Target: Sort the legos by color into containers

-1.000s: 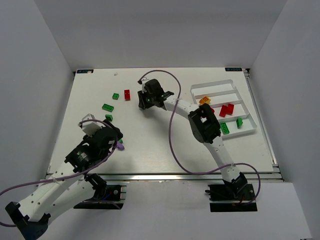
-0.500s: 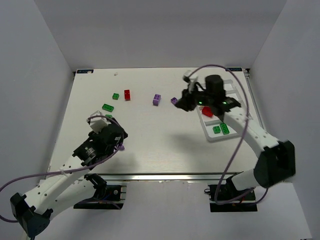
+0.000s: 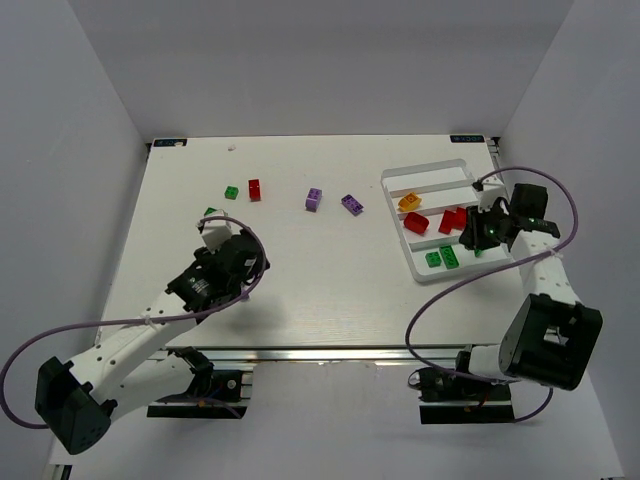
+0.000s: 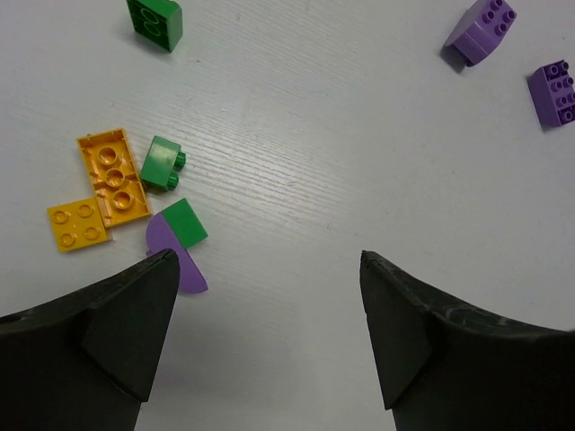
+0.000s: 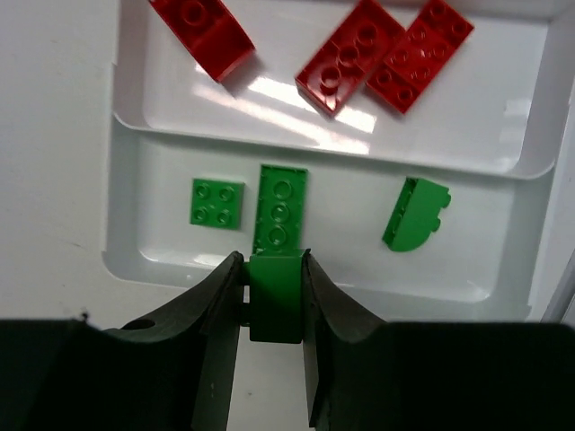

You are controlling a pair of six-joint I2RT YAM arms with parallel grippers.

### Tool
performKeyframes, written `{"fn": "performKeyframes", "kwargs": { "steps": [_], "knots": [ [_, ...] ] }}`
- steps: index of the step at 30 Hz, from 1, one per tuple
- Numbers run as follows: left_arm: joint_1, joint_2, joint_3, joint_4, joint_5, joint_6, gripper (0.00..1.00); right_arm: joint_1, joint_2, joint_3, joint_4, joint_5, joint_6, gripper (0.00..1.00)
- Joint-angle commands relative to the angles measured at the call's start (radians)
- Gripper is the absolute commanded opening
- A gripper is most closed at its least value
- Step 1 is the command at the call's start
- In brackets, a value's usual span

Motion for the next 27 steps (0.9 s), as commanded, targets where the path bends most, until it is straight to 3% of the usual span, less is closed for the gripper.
{"fn": "performKeyframes", "kwargs": {
  "steps": [1,5,11,15,17,22,26,27],
  "knots": [
    [0.008,0.013,0.042,0.039,0.033,0.04,0.91,-0.043,0.074,0.052,-0.045,0.013,-0.084,0.0],
    [0.011,0.027,0.043,0.031,0.045,0.048,0.91,-0.05,0.143,0.079,-0.006,0.039,-0.097,0.06],
    [0.018,0.024,0.045,0.008,0.051,0.046,0.91,-0.065,0.254,0.116,0.028,0.046,-0.071,0.25],
    [0.027,0.021,0.052,-0.006,0.054,0.052,0.91,-0.065,0.287,0.131,0.034,0.046,-0.068,0.59],
    [0.037,0.025,0.055,-0.006,0.062,0.062,0.91,-0.068,0.284,0.134,0.036,0.04,-0.07,0.66],
    [0.077,0.051,0.071,0.002,0.126,0.123,0.89,-0.079,0.254,0.157,0.004,-0.029,-0.085,0.68],
    [0.173,0.076,0.082,0.008,0.23,0.16,0.79,-0.08,0.199,0.232,-0.169,-0.231,-0.249,0.78],
    [0.193,0.085,0.082,0.01,0.256,0.167,0.74,-0.08,0.192,0.249,-0.226,-0.291,-0.365,0.79]
  ]
}}
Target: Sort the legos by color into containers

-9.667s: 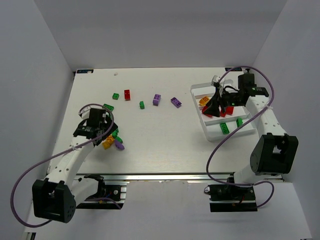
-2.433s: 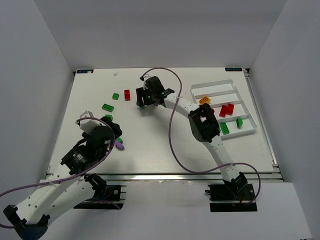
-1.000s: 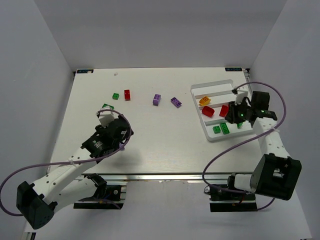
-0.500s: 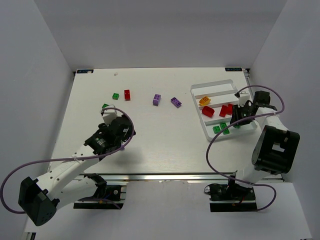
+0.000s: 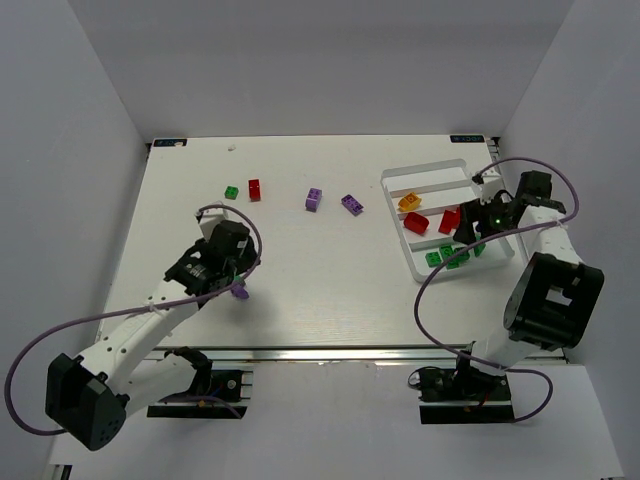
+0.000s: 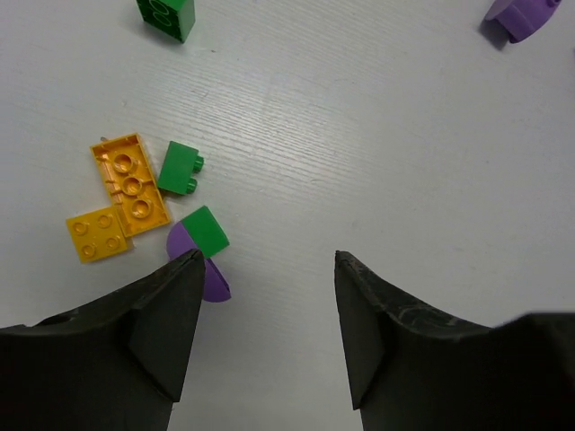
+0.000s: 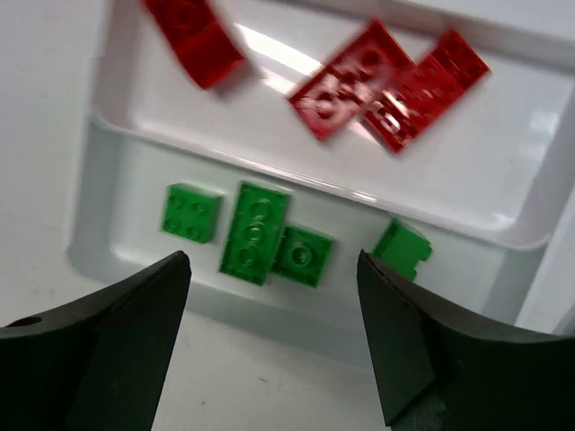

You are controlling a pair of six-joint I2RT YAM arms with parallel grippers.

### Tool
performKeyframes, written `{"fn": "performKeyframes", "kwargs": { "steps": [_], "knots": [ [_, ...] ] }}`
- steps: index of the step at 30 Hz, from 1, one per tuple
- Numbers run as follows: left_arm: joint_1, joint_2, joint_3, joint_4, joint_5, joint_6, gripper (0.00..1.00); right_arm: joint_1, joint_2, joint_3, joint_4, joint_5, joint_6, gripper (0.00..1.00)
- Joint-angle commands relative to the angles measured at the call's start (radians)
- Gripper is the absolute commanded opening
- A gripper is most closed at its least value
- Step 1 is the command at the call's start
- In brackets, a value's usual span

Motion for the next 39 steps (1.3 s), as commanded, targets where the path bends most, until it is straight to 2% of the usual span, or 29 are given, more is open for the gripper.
{"fn": "performKeyframes", "kwargs": {
  "steps": [1,2,3,5,7,10,12,18,26,39],
  "knots": [
    [0.071,0.017,0.035,0.013,0.12,0.063,0.68,-0.004,-0.082,0.111,-0.265,-0.323,-0.262,0.81],
    [0.106,0.032,0.035,0.013,0.162,0.068,0.61,-0.002,-0.087,0.117,-0.316,-0.376,-0.321,0.81],
    [0.122,0.041,0.035,0.013,0.177,0.071,0.47,-0.001,-0.101,0.12,-0.353,-0.414,-0.397,0.81],
    [0.163,0.069,0.036,0.016,0.216,0.086,0.44,0.013,-0.127,0.111,-0.422,-0.488,-0.45,0.79],
    [0.186,0.095,0.05,0.007,0.223,0.112,0.47,0.027,-0.148,0.093,-0.428,-0.511,-0.465,0.78],
    [0.218,0.16,0.074,-0.023,0.208,0.163,0.64,0.056,-0.191,0.053,-0.41,-0.513,-0.459,0.78],
    [0.235,0.192,0.097,-0.03,0.191,0.189,0.67,0.071,-0.216,0.031,-0.39,-0.516,-0.45,0.78],
    [0.275,0.311,0.142,-0.006,0.19,0.273,0.67,0.082,-0.225,0.019,-0.37,-0.543,-0.412,0.78],
    [0.298,0.465,0.182,0.02,0.219,0.362,0.61,0.083,-0.233,0.0,-0.34,-0.568,-0.355,0.78],
    [0.312,0.577,0.171,0.074,0.248,0.408,0.55,0.086,-0.228,0.002,-0.31,-0.576,-0.301,0.78]
  ]
}}
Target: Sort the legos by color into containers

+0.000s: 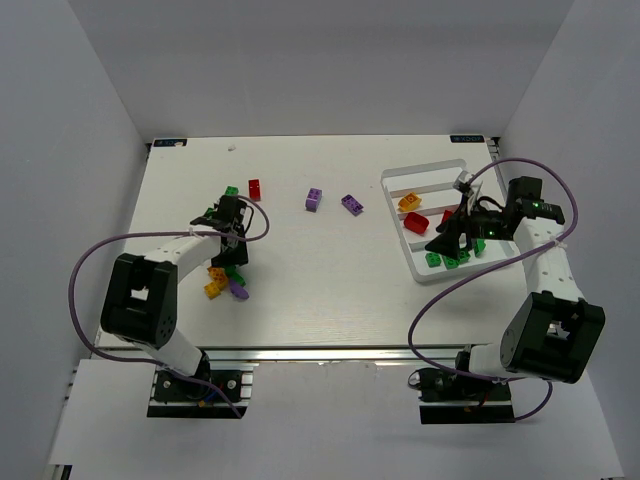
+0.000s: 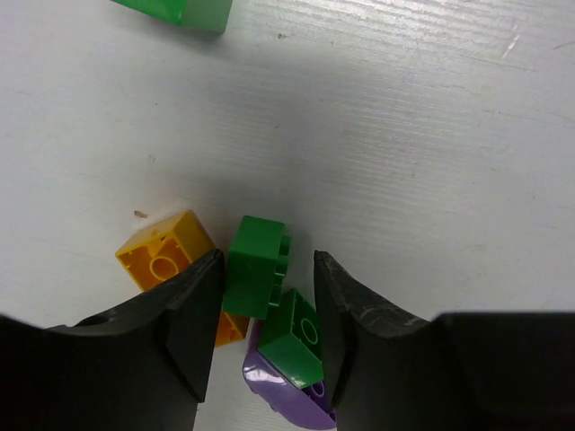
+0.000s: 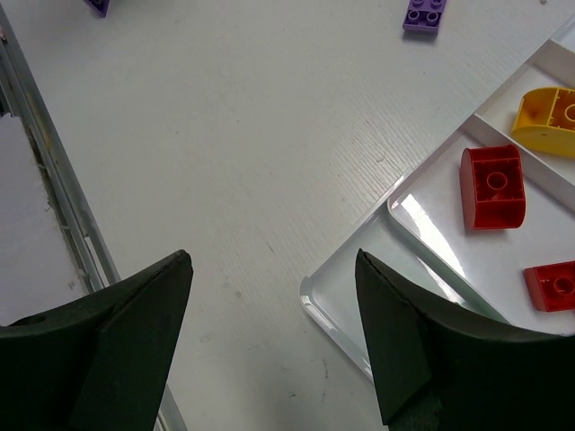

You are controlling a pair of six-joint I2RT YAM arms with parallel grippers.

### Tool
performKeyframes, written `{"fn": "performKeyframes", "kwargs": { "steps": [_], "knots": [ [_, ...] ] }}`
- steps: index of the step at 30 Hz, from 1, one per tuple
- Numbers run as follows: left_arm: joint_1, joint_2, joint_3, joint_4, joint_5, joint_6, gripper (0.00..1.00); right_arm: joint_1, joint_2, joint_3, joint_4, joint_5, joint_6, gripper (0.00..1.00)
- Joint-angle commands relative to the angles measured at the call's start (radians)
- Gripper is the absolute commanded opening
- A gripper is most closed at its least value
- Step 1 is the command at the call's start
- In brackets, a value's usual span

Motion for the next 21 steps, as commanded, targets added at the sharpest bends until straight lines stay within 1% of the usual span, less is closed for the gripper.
{"fn": "performKeyframes", "kwargs": {
  "steps": [1,4,7,10,11,14,15,16,18,19,20,21],
  "knots": [
    [0.008,0.013,0.017,0.034,0.023,0.022,0.54,0.006,-0.019,0.008,0.02,-0.038,0.025,0.78],
    [0.009,0.022,0.015,0.043,0.026,0.024,0.53,0.008,-0.017,0.007,0.023,-0.036,0.03,0.78],
    [0.009,0.025,0.011,0.051,0.029,0.026,0.5,0.009,-0.019,0.007,0.027,-0.035,0.032,0.78],
    [0.012,0.022,0.012,0.052,0.053,0.026,0.39,0.009,-0.019,0.01,0.03,-0.033,0.035,0.78],
    [0.012,0.008,0.014,0.055,0.065,0.024,0.32,0.009,-0.019,0.011,0.028,-0.033,0.036,0.78],
    [0.011,-0.044,0.022,0.077,0.119,-0.002,0.24,0.009,-0.023,0.018,0.036,-0.029,0.044,0.77],
    [0.011,-0.061,0.025,0.085,0.143,-0.023,0.23,0.009,-0.029,0.018,0.042,-0.024,0.059,0.77],
    [0.011,-0.079,0.023,0.095,0.197,-0.039,0.22,0.009,-0.034,0.019,0.048,-0.024,0.067,0.76],
    [0.003,-0.136,0.006,0.155,0.266,-0.089,0.21,0.009,-0.051,0.018,0.076,-0.015,0.099,0.74],
    [0.0,-0.154,-0.004,0.184,0.324,-0.111,0.2,0.011,-0.055,0.018,0.089,-0.012,0.114,0.7],
    [-0.006,-0.183,-0.017,0.251,0.41,-0.161,0.2,0.009,-0.063,0.018,0.114,0.0,0.128,0.67],
    [-0.021,-0.196,-0.041,0.294,0.453,-0.189,0.19,0.009,-0.074,0.019,0.125,0.007,0.154,0.63]
  ]
}}
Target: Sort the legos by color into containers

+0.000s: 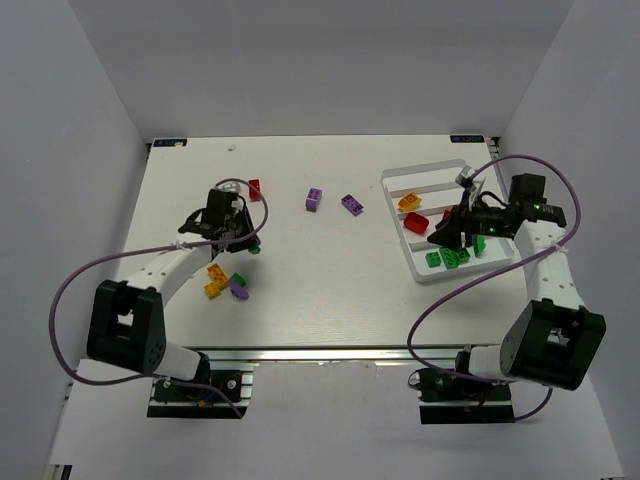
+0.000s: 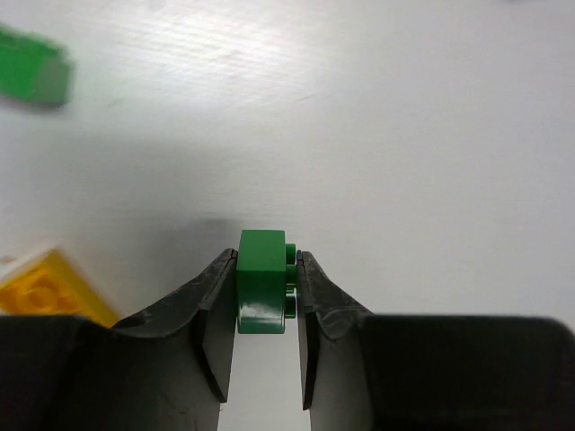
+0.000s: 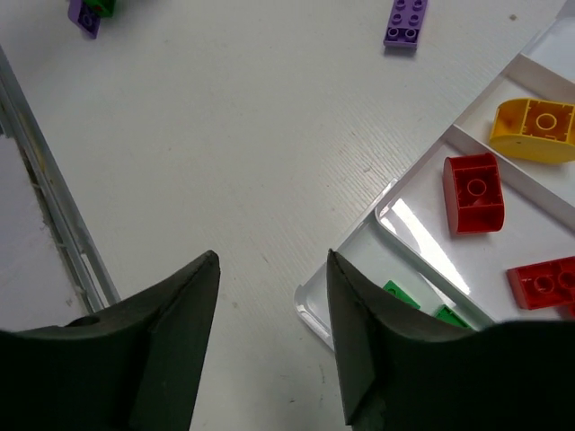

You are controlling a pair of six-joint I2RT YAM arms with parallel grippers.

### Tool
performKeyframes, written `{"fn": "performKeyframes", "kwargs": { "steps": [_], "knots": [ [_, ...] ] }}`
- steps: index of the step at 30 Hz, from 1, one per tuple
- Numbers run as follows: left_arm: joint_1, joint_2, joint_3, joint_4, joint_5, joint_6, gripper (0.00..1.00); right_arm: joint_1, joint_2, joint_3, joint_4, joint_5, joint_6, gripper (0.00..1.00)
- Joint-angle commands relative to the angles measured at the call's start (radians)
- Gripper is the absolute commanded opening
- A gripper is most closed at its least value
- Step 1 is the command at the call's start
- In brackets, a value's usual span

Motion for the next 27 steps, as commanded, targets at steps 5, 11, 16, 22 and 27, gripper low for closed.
{"fn": "performKeyframes", "kwargs": {
  "steps": [5,11,16,22,27],
  "knots": [
    [-0.15,-0.079,-0.046,0.437,0.349,-0.303,0.18,0.003,-0.092,0.027,0.137,0.062,0.178,0.11],
    [-0.366,0.171,0.105,0.736,0.409,-0.469,0.18,0.004,-0.147,0.021,0.288,0.212,0.373,0.0],
    [-0.498,0.413,0.325,0.775,0.415,-0.497,0.18,0.003,-0.159,0.039,0.285,0.229,0.387,0.0],
    [-0.567,0.668,0.59,0.727,0.386,-0.514,0.19,0.0,-0.17,0.042,0.274,0.223,0.391,0.0],
    [-0.599,0.761,0.759,0.634,0.336,-0.498,0.22,-0.004,-0.169,0.031,0.279,0.22,0.399,0.0]
  ]
}}
